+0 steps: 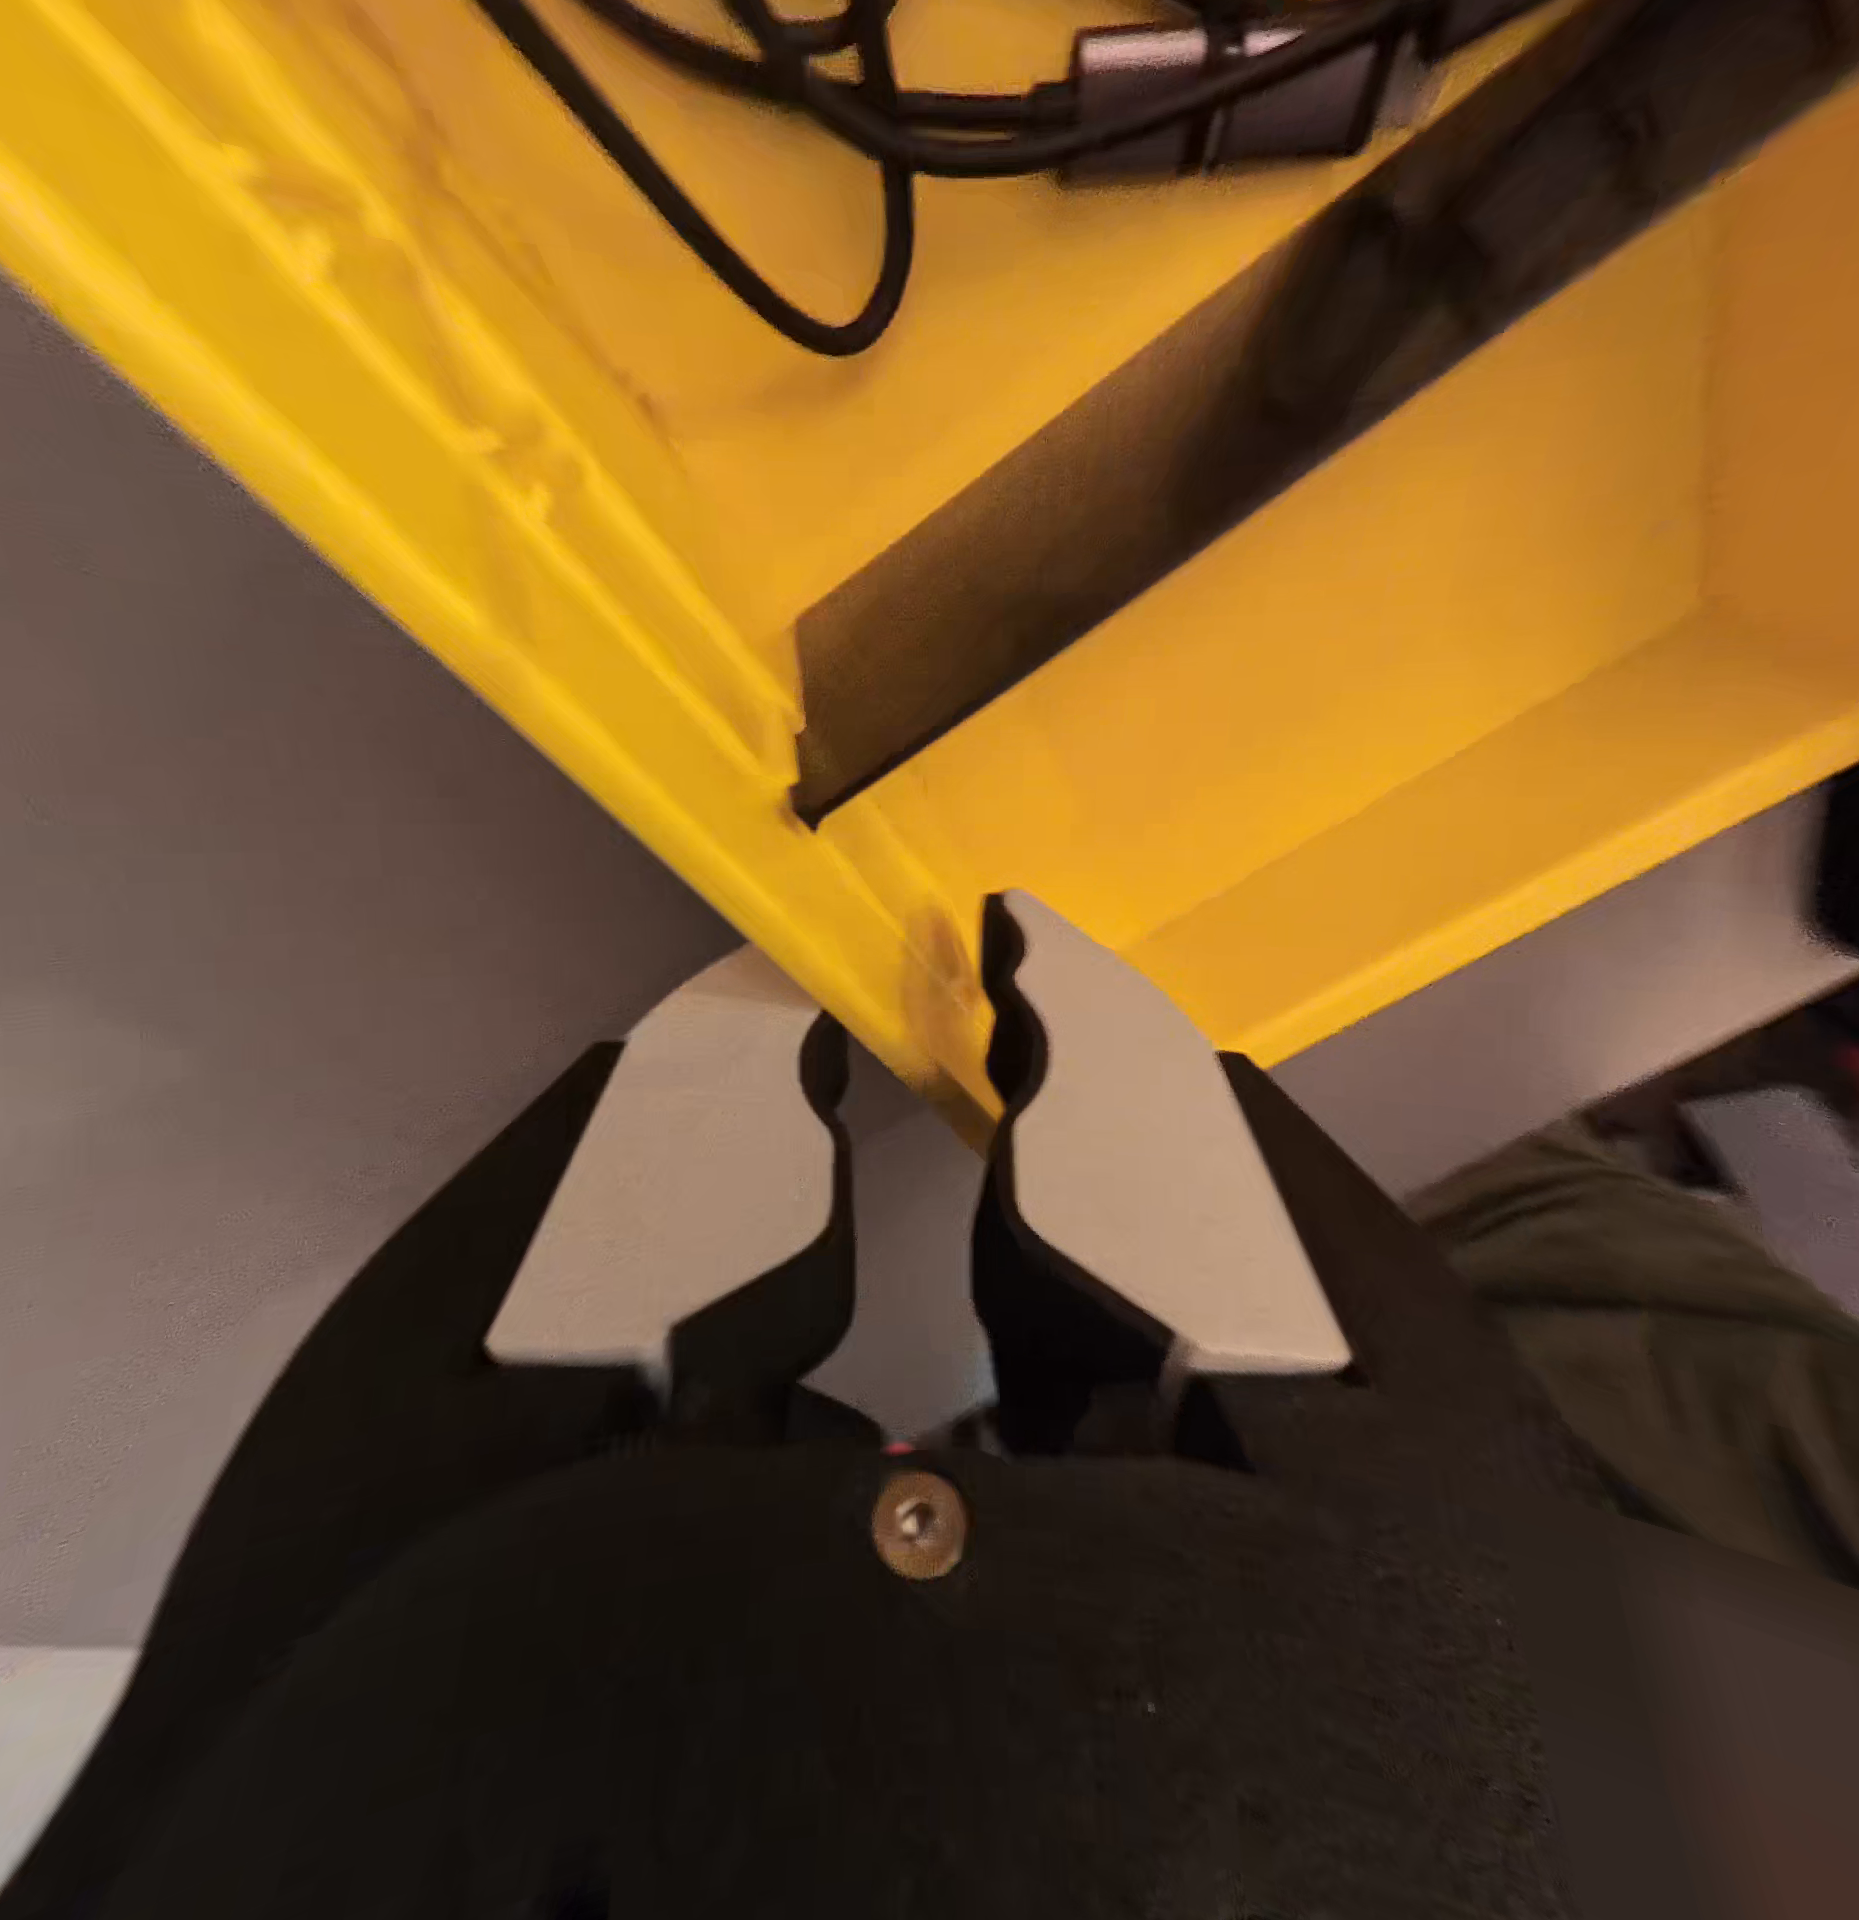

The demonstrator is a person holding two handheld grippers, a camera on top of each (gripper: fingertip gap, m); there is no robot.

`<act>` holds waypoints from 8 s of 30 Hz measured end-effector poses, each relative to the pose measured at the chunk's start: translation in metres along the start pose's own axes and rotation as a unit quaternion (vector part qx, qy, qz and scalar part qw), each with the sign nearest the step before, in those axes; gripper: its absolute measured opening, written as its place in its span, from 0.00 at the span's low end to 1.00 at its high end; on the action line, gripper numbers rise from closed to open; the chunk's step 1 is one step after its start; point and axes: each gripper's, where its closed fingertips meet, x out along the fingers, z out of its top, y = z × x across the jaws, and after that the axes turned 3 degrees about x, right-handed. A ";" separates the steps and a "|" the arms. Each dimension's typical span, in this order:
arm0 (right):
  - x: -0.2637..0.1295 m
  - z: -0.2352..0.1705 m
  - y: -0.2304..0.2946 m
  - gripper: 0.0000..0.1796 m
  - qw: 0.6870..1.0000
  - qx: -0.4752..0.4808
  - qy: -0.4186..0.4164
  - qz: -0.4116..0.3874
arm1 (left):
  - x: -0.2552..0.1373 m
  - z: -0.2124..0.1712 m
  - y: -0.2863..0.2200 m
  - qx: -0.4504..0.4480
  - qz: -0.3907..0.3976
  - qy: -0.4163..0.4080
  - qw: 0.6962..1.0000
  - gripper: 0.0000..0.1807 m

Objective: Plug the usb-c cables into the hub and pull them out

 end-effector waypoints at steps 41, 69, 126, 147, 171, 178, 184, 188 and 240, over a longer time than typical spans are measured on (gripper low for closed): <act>0.026 0.003 0.051 0.04 0.989 -0.110 -0.032 -0.091 | -0.037 -0.205 0.271 -0.253 0.024 -0.166 0.953 0.02; -0.073 0.030 0.094 0.22 0.887 -0.260 -0.331 -0.191 | -0.156 -0.202 0.278 -0.019 0.223 -0.481 0.848 0.21; 0.050 -0.029 0.585 0.06 0.700 -0.570 -0.410 0.129 | -0.259 -0.133 0.138 0.182 0.228 -0.539 0.790 0.24; -0.077 -0.134 0.581 0.06 0.426 -0.758 -0.387 0.308 | -0.258 -0.173 0.069 0.363 0.176 -0.692 0.599 0.27; -0.119 -0.169 0.519 0.06 0.313 -0.707 -0.436 0.460 | -0.243 -0.128 -0.055 0.528 0.146 -0.658 0.517 0.06; -0.164 -0.184 0.480 0.06 0.276 -0.684 -0.465 0.489 | -0.266 -0.127 -0.112 0.569 0.124 -0.656 0.481 0.06; -0.221 -0.171 0.450 0.06 0.279 -0.647 -0.511 0.493 | -0.310 -0.095 -0.155 0.598 0.144 -0.601 0.510 0.06; -0.241 -0.168 0.440 0.06 0.290 -0.647 -0.513 0.483 | -0.330 -0.083 -0.173 0.598 0.148 -0.584 0.528 0.07; -0.056 -0.129 0.416 0.06 0.397 -0.790 -0.455 -0.104 | -0.157 -0.050 -0.074 0.530 0.329 -0.478 0.618 0.05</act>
